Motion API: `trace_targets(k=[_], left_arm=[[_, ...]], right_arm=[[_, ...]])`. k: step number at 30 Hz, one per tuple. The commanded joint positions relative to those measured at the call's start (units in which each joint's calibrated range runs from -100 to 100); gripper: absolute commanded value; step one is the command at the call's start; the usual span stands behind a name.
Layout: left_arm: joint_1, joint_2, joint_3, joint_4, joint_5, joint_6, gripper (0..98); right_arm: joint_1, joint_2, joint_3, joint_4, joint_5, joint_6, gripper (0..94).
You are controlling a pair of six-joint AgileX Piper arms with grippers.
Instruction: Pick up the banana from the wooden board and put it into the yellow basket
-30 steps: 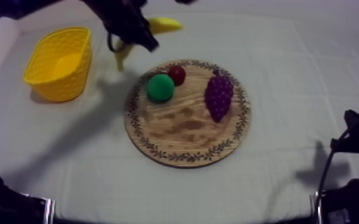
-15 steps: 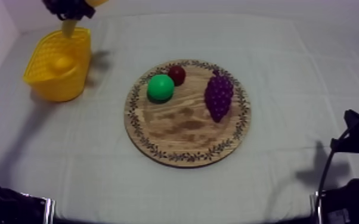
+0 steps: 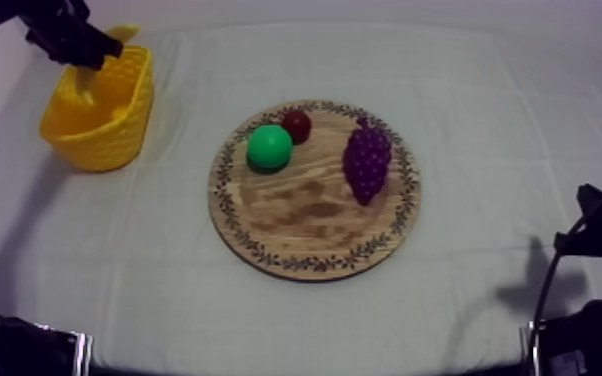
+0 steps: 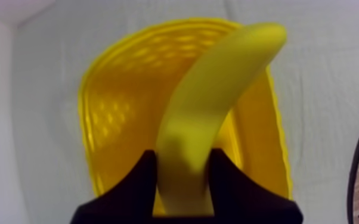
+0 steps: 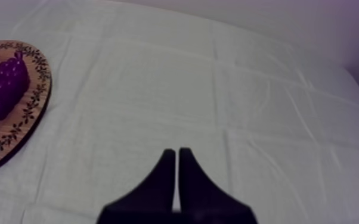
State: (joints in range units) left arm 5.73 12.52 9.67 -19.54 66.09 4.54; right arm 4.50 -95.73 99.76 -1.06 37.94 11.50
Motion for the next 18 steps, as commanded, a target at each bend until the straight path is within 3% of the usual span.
trace_targets(k=[1, 18], left_arm=[[-0.4, 0.7, 1.4, 0.39, -1.6, 0.4, 25.8], [-3.5, 6.4, 6.1, 3.19, -12.5, 1.2, 29.2]], right_arm=[[0.0, 0.0, 0.0, 0.0, 0.0, 0.0, 0.3], [0.0, 0.0, 0.0, 0.0, 0.0, 0.0, 0.3]])
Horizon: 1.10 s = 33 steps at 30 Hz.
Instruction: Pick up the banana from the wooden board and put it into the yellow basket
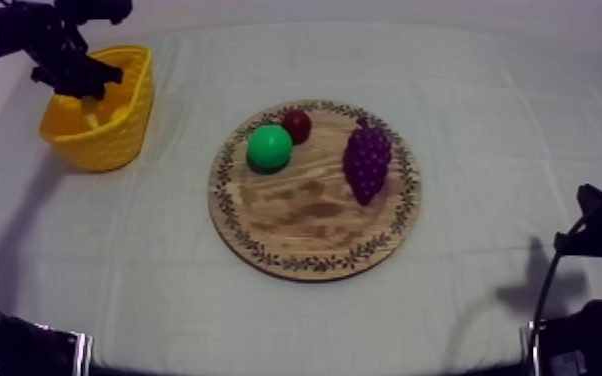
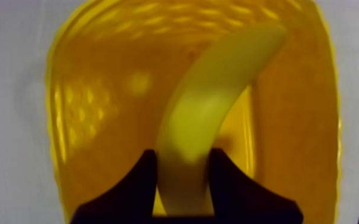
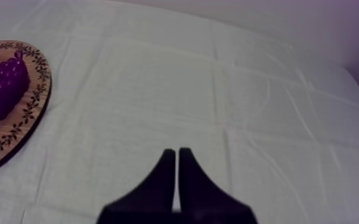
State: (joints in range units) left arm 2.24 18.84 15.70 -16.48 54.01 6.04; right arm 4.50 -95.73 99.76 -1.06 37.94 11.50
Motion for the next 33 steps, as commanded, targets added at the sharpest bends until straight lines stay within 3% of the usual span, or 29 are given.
trace_targets(k=[1, 9, 14, 23, 29, 33], left_arm=[[-0.1, 0.3, 0.2, 0.34, -1.0, -0.7, 31.1], [-0.8, 0.1, 3.1, 2.47, -7.2, -3.8, 46.8], [-1.5, -1.1, 4.8, 4.61, -9.9, -6.2, 49.6], [-2.6, -12.5, 15.6, 10.95, -17.5, -11.1, 27.1], [-2.2, -26.9, 30.0, 12.15, -25.3, -12.0, 6.4], [-2.1, -38.6, 39.8, 12.57, -29.0, -12.1, 1.7]], right_arm=[[0.0, 0.0, 0.0, 0.0, 0.0, 0.0, 0.3], [0.0, 0.0, 0.0, 0.0, 0.0, 0.0, 0.3], [0.0, 0.0, 0.0, 0.0, 0.0, 0.0, 0.3], [0.0, 0.0, 0.0, 0.0, 0.0, 0.0, 0.3], [0.0, 0.0, 0.0, 0.0, 0.0, 0.0, 0.3], [0.0, 0.0, 0.0, 0.0, 0.0, 0.0, 0.3]])
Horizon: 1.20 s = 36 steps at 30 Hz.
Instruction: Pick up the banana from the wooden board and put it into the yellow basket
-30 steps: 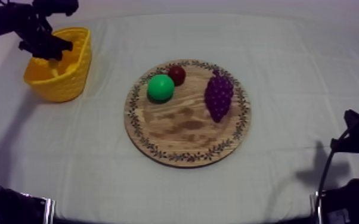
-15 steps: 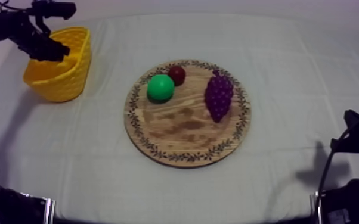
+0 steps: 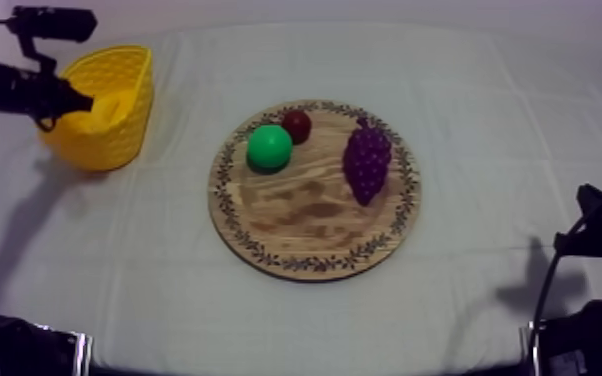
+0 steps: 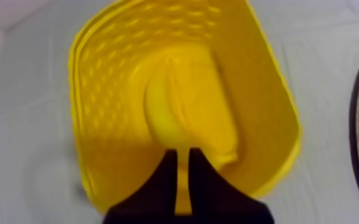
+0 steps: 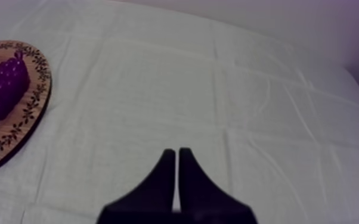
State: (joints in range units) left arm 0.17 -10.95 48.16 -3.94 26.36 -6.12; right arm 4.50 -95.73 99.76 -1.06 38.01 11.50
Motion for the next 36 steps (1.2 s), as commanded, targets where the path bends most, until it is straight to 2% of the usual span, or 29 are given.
trace_targets(k=[1, 8, 11, 14, 18, 27, 33, 36], left_arm=[[0.1, -11.9, 9.8, 0.07, -2.2, 0.2, 1.2], [-0.1, -33.1, 24.6, 0.32, -5.2, 2.6, 0.3], [-1.0, -41.0, 30.0, 2.23, -5.3, 2.2, 0.2], [-2.0, -49.1, 34.9, 4.93, -4.2, -0.1, 0.2], [-3.2, -61.2, 41.2, 6.28, -1.6, -1.1, 0.2], [-3.8, -81.9, 49.4, 6.30, 7.3, 0.3, 0.2], [-1.8, -86.3, 50.1, 3.83, 10.0, 2.4, 0.2], [-1.3, -87.0, 50.0, 3.25, 10.7, 4.2, 0.2]], right_arm=[[0.0, 0.0, 0.0, 0.0, 0.0, 0.0, 0.3], [0.0, 0.0, 0.0, 0.0, 0.0, 0.0, 0.3], [0.0, 0.0, 0.0, 0.0, 0.0, 0.0, 0.3], [0.0, 0.0, 0.0, 0.0, 0.0, 0.0, 0.3], [0.0, 0.0, 0.0, 0.0, 0.0, 0.0, 0.3], [0.0, 0.0, 0.0, 0.0, 0.0, 0.0, 0.3], [0.0, 0.0, 0.0, 0.0, 0.0, 0.0, 0.3], [0.0, 0.0, 0.0, 0.0, 0.0, 0.0, 0.3]])
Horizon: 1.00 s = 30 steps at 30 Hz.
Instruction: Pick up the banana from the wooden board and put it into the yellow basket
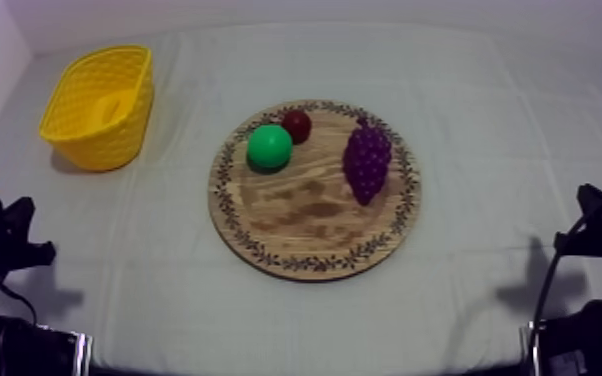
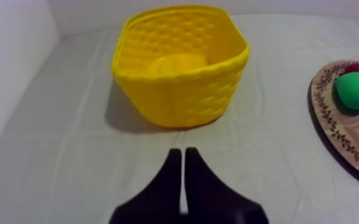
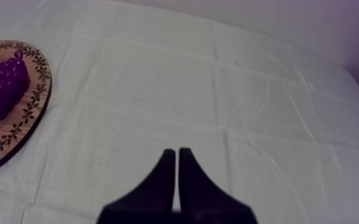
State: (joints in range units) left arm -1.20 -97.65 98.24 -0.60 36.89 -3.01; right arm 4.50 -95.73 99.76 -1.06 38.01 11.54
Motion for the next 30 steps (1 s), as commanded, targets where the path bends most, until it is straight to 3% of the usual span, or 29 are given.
trace_targets(k=[1, 5, 8, 30], left_arm=[[0.0, -0.8, 0.1, -0.24, -0.4, 2.6, 0.2], [-1.0, -1.8, 1.2, -1.12, -3.7, 10.3, 0.2], [-1.3, -2.0, 1.4, -1.32, -4.5, 12.9, 0.2], [-1.4, -2.1, 1.5, -1.43, -4.9, 12.9, 0.2]], right_arm=[[0.0, 0.0, 0.0, 0.0, 0.0, 0.0, 0.3], [0.0, 0.0, 0.0, 0.0, 0.0, 0.0, 0.3], [0.0, 0.0, 0.0, 0.0, 0.0, 0.0, 0.3], [0.0, 0.0, 0.0, 0.0, 0.0, 0.0, 0.3]])
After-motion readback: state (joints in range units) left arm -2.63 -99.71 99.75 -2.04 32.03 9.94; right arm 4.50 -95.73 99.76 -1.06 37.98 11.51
